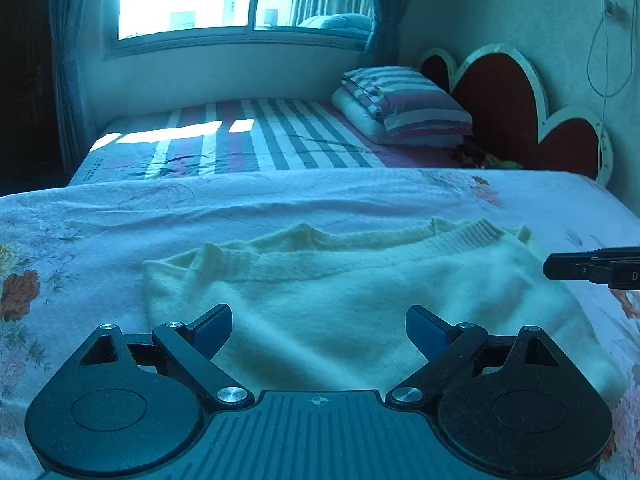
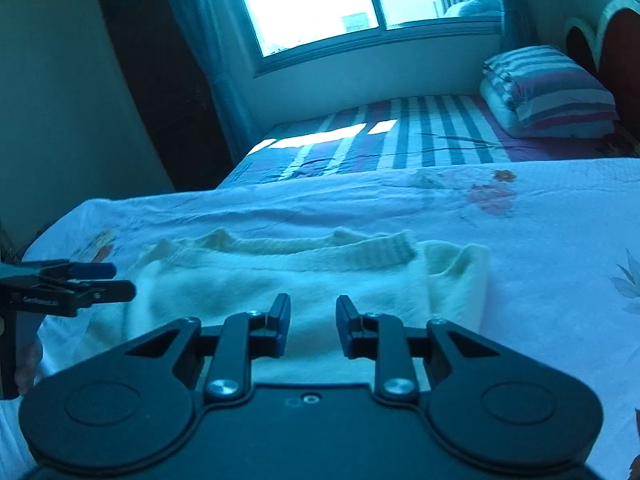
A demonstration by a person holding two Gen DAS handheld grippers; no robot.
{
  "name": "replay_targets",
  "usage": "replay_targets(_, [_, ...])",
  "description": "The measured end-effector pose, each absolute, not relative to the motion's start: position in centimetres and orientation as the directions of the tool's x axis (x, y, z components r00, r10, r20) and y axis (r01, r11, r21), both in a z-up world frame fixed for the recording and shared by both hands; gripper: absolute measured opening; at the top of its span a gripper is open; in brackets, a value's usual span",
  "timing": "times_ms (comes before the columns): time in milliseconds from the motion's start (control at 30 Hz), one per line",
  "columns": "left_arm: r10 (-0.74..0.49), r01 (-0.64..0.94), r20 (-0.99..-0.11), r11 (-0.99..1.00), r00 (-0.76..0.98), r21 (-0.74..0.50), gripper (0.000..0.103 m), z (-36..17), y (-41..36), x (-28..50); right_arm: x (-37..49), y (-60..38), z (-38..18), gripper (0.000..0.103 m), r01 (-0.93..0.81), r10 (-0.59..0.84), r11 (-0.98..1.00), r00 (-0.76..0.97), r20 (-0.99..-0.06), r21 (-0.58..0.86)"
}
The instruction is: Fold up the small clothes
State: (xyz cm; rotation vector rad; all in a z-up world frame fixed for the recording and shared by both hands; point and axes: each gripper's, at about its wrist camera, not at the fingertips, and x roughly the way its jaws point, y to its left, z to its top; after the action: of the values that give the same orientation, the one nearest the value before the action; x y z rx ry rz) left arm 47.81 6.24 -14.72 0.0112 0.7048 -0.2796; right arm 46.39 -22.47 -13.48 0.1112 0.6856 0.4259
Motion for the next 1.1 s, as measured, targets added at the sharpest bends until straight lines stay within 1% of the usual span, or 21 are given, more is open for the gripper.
replay_targets(133, [-0.336,0.336,-0.659,0.933,0.673,-0.131,0.093,-14.8,4.4,43.8,42.2,-19.4,-13.5,0.027,-0.463,0.541,0.835,0.596,-0.593,0.297])
replay_targets(167, [-0.354,0.358,-0.673,0.923,0.649,-0.141,0.093,-15.0,3.9,42.9,41.4,-18.9,-13.7,0.026,-0.476,0.558,0.823,0.572,-0.601,0.31])
replay_targets(267, [-0.405,0.394,-0.708,0.899,0.579,-0.191,0.093,-16.2,3.1,41.2,39.8,-18.0,-14.8,0.027,-0.468,0.59,0.802,0.516,-0.621,0.373])
replay_targets(367, [-0.391,0.398,-0.733,0.9,0.557,-0.178,0.093,-17.4,2.4,40.5,39.5,-17.8,-15.7,0.027,-0.446,0.587,0.805,0.501,-0.636,0.392])
replay_targets(467, [-0.338,0.377,-0.752,0.917,0.566,-0.128,0.093,-18.4,2.2,40.7,40.5,-18.2,-16.6,0.024,-0.403,0.577,0.815,0.498,-0.647,0.416])
replay_targets(500, [-0.327,0.373,-0.749,0.921,0.576,-0.115,0.095,-18.6,2.0,40.8,41.0,-18.3,-16.9,0.023,-0.382,0.564,0.825,0.496,-0.66,0.417])
replay_targets(533, [-0.312,0.371,-0.752,0.924,0.581,-0.097,0.103,-18.7,1.9,40.9,41.2,-18.3,-17.2,0.021,-0.374,0.551,0.833,0.495,-0.672,0.408])
replay_targets(567, [-0.276,0.358,-0.76,0.932,0.588,-0.062,0.103,-18.9,1.6,41.1,41.2,-18.4,-17.4,0.016,-0.363,0.539,0.841,0.498,-0.679,0.402])
replay_targets(600, [-0.264,0.354,-0.762,0.934,0.591,-0.049,0.103,-18.9,1.4,41.2,41.3,-18.4,-17.3,0.018,-0.355,0.539,0.841,0.498,-0.679,0.408])
replay_targets(633, [-0.273,0.35,-0.757,0.935,0.593,-0.063,0.103,-18.5,1.4,41.0,41.1,-18.5,-16.9,0.021,-0.357,0.547,0.837,0.497,-0.674,0.415])
replay_targets(667, [-0.313,0.355,-0.736,0.929,0.6,-0.106,0.103,-17.8,1.7,40.7,40.9,-18.4,-16.0,0.029,-0.385,0.561,0.827,0.508,-0.653,0.41])
replay_targets(700, [-0.355,0.371,-0.704,0.918,0.615,-0.14,0.103,-17.0,2.0,40.2,40.7,-18.3,-15.1,0.031,-0.412,0.564,0.824,0.526,-0.637,0.389])
replay_targets(733, [-0.358,0.377,-0.681,0.917,0.639,-0.128,0.103,-16.2,2.2,39.8,40.9,-18.4,-13.9,0.035,-0.434,0.549,0.832,0.554,-0.626,0.345])
replay_targets(767, [-0.347,0.377,-0.658,0.921,0.668,-0.103,0.103,-15.4,2.4,39.6,41.4,-18.6,-13.0,0.048,-0.439,0.527,0.845,0.585,-0.617,0.305])
replay_targets(800, [-0.349,0.378,-0.631,0.921,0.693,-0.094,0.103,-14.7,2.9,39.6,42.2,-19.2,-12.3,0.067,-0.44,0.504,0.858,0.623,-0.598,0.265])
replay_targets(833, [-0.352,0.374,-0.608,0.922,0.712,-0.096,0.103,-14.2,3.6,39.9,43.0,-19.9,-11.8,0.073,-0.433,0.479,0.872,0.66,-0.579,0.228])
replay_targets(867, [-0.345,0.362,-0.585,0.928,0.734,-0.093,0.103,-13.7,4.5,40.3,44.1,-20.7,-11.6,0.074,-0.418,0.449,0.887,0.688,-0.57,0.194])
replay_targets(900, [-0.328,0.345,-0.574,0.935,0.75,-0.083,0.103,-13.4,5.3,41.0,45.4,-21.5,-11.7,0.067,-0.396,0.414,0.903,0.705,-0.575,0.165])
replay_targets(967, [-0.303,0.313,-0.559,0.946,0.772,-0.081,0.103,-13.0,7.3,43.2,48.5,-23.1,-12.1,0.061,-0.349,0.352,0.929,0.726,-0.59,0.125])
replay_targets(1033, [-0.253,0.27,-0.552,0.961,0.794,-0.053,0.103,-12.8,8.8,45.8,50.7,-24.0,-12.9,0.06,-0.318,0.306,0.943,0.724,-0.618,0.095])
replay_targets(1100, [-0.221,0.232,-0.571,0.971,0.791,-0.054,0.103,-13.3,10.3,48.5,52.3,-24.5,-14.1,0.057,-0.288,0.284,0.952,0.711,-0.643,0.102])
